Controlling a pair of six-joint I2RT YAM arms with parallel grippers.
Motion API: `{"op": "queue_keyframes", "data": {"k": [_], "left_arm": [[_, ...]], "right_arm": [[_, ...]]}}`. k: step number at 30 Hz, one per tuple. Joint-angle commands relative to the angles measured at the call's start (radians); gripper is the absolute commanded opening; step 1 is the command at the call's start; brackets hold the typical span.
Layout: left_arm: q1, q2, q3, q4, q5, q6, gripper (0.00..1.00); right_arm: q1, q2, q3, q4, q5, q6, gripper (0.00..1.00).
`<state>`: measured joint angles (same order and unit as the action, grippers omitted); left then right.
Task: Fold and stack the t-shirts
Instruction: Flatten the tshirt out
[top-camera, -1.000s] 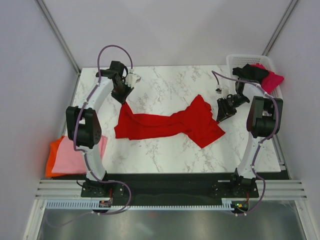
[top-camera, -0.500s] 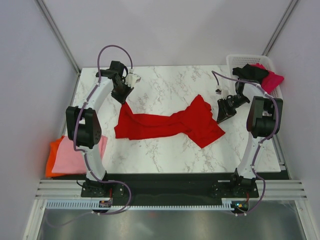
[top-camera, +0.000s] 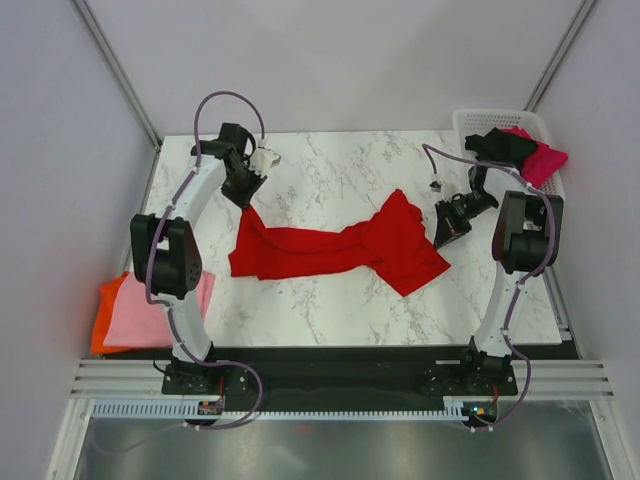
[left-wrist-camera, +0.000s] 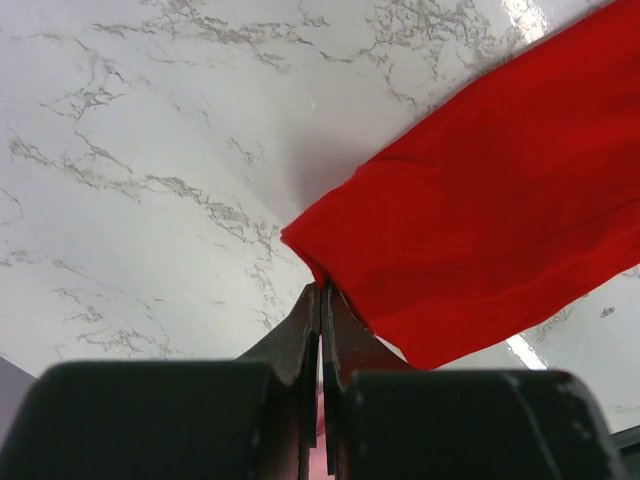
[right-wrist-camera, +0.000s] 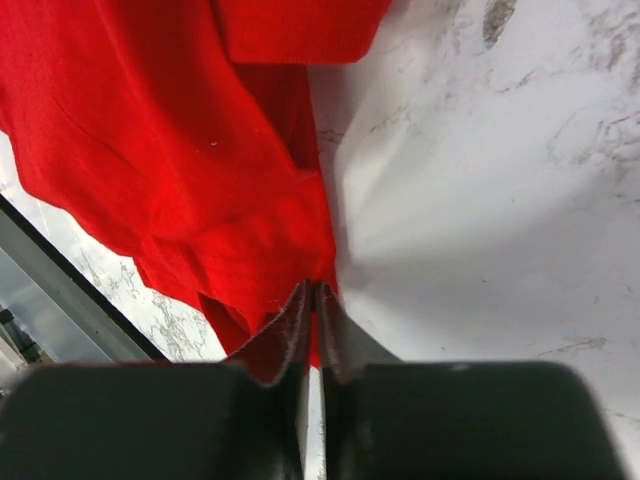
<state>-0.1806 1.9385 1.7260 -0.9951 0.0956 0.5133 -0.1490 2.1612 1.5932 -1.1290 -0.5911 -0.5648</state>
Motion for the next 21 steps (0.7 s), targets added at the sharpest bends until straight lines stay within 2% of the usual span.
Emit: {"op": "queue_keyframes", "data": {"k": [1,2,5,11,16,21], "left_arm": [[0.001,-0.073,-0.006,0.012,-0.017,-0.009,0.02],[0.003,-0.078,-0.006,0.012,-0.017,-0.009,0.02],[0.001,-0.108,0.015,0.012,-0.010,-0.010,0.02],[0.001,-0.225,0.127,0.000,-0.007,0.002,0.02],[0.001,-0.317,0.207,-0.008,-0.005,-0.002,0.02],[0.001,-0.432,0.279,-0.010,-0.007,-0.006,0.02]], "right_arm": [[-0.001,-0.007,0.014,-0.035,-0.055,-0.032,0.03],[-0.001,-0.038,0.016,-0.037,-0.059,-0.036,0.00],[-0.001,-0.134,0.048,-0.037,-0.062,-0.049,0.00],[-0.001,-0.346,0.272,-0.011,-0.064,0.017,0.00],[-0.001,-0.483,0.410,0.156,-0.036,0.147,0.00],[-0.001,-0.676,0.377,0.326,0.030,0.261,0.00]]}}
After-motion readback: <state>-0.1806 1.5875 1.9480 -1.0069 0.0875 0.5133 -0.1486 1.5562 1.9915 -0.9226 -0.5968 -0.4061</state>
